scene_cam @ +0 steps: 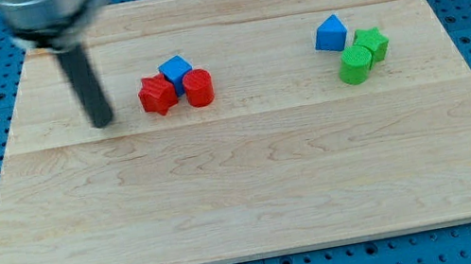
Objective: Move the yellow blocks into the blue cube and red star
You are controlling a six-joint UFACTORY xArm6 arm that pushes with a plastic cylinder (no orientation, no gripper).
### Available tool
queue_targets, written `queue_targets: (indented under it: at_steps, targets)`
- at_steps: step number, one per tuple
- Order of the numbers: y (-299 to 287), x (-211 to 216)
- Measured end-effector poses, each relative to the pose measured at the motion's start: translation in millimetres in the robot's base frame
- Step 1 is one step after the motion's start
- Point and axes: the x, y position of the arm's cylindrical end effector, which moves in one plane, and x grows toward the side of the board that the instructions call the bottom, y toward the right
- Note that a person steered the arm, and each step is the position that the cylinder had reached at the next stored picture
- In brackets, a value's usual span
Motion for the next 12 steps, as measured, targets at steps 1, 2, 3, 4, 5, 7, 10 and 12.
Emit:
queue_targets:
  at_steps: [1, 2, 3, 4, 5, 7, 10, 12]
  targets:
    - [-92, -62]
    - [-94, -93]
    - [-82, -160]
    - [-96, -178]
    - [-75, -181]
    - [-43, -87]
    - [-25, -148]
    - [-24, -181]
